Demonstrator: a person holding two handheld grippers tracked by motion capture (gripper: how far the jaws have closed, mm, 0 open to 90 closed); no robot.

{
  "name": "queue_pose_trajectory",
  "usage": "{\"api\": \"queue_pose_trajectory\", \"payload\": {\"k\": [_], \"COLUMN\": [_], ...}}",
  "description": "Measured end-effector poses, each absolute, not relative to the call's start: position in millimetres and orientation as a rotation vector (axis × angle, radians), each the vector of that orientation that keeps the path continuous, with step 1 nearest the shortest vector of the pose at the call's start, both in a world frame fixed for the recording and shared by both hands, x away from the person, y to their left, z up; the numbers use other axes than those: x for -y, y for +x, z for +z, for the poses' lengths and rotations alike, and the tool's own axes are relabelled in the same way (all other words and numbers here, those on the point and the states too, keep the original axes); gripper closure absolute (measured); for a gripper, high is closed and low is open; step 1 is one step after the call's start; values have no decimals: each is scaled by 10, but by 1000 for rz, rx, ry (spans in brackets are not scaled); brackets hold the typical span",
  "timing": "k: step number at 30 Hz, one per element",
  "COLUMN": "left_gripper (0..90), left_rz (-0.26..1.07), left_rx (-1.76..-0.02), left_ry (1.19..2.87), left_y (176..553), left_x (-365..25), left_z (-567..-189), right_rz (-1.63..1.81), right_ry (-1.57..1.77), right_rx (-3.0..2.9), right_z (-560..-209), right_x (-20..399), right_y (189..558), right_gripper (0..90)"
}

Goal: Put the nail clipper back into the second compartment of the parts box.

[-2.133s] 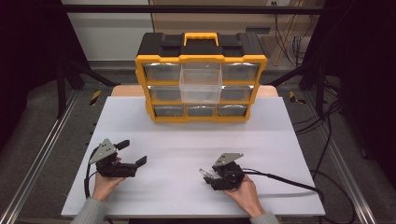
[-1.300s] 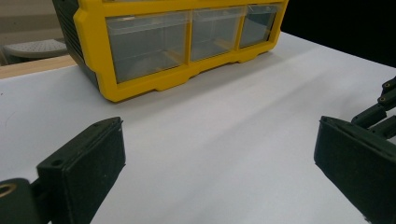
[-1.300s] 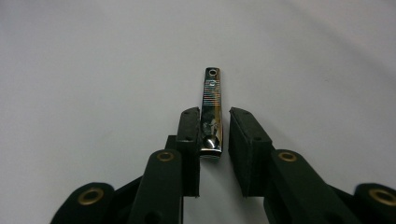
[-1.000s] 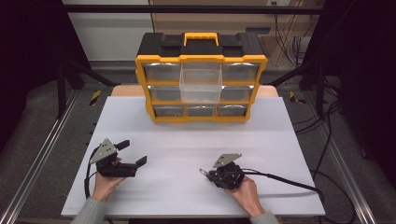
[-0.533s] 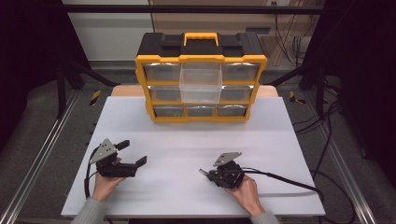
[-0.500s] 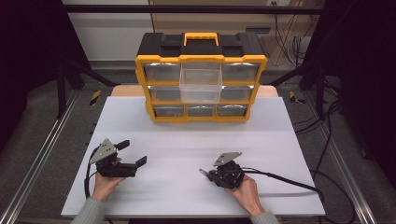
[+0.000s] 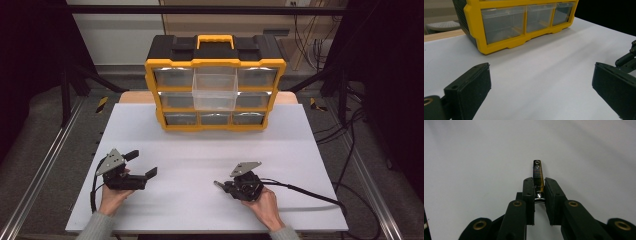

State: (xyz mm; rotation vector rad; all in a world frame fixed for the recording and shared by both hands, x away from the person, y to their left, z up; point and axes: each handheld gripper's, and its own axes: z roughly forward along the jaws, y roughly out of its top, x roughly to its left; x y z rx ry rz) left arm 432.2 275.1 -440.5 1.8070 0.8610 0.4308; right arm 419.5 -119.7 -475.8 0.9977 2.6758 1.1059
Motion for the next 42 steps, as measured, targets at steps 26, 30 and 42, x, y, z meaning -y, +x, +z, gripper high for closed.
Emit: {"api": "queue_pose_trajectory", "payload": {"k": [26,30,42], "left_gripper": [21,21,21], "left_rz": [431,431,431], "left_rx": [-864,-866,-868], "left_ry": [1804,1804,1807], "left_y": [4325,4326,4330], "left_x": [-2750,-2751,-2747], "left_z": [-4406,-4407,-4414], "right_rz": [1220,1235,1290], "right_ry": [973,971,963], "right_rx": [-2593,-2572,-2524], "right_z": [-4496,-4455,-4308], "right_x": [1341,1368,1462], "right_y": [4195,4193,4195], "right_gripper": [793,793,793]}}
